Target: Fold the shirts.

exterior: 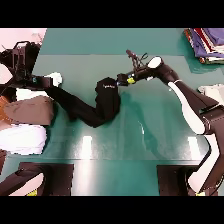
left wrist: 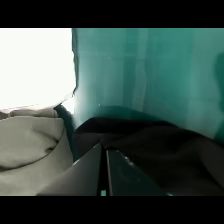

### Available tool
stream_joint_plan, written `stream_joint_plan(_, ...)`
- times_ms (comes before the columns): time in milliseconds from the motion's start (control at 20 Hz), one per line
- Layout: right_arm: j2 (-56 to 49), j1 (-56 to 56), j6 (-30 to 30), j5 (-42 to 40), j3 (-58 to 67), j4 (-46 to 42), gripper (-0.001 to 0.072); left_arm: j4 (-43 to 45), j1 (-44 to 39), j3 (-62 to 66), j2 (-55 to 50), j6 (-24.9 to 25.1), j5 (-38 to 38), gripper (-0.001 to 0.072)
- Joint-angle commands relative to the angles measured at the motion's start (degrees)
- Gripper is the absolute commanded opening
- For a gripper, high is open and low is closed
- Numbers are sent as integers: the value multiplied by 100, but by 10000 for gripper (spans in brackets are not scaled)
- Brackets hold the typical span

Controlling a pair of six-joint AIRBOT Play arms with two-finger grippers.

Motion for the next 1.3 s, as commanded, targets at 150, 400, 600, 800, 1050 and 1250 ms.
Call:
stream_joint_plan(150, 1384, -498, 111, 872, 1078, -1464, 12, 96, 7, 1294, 918, 151, -63, 24)
stream_joint_plan(400, 3519, -949, 450, 1432, 1158, -2173, 13, -232, 7, 2876, 1744, 149, -28, 24)
stream_joint_plan(600, 4712, -970, 719, 1775, 1147, -2798, 13, -857, 7, 3432, 1969, 146, -85, 24)
stream_joint_plan(800, 5362, -970, 1344, 2216, 1147, -3576, 13, -1078, 7, 3565, 1945, 151, -46, 23)
stream_joint_plan(1050, 5392, -970, 2039, 3001, 122, -3613, 13, -1071, 7, 3440, 872, 308, -734, 24)
stream_joint_plan(1250, 5174, -968, 2114, 2671, -2124, -3604, 15, -1084, 7, 2677, -490, 450, -870, 24)
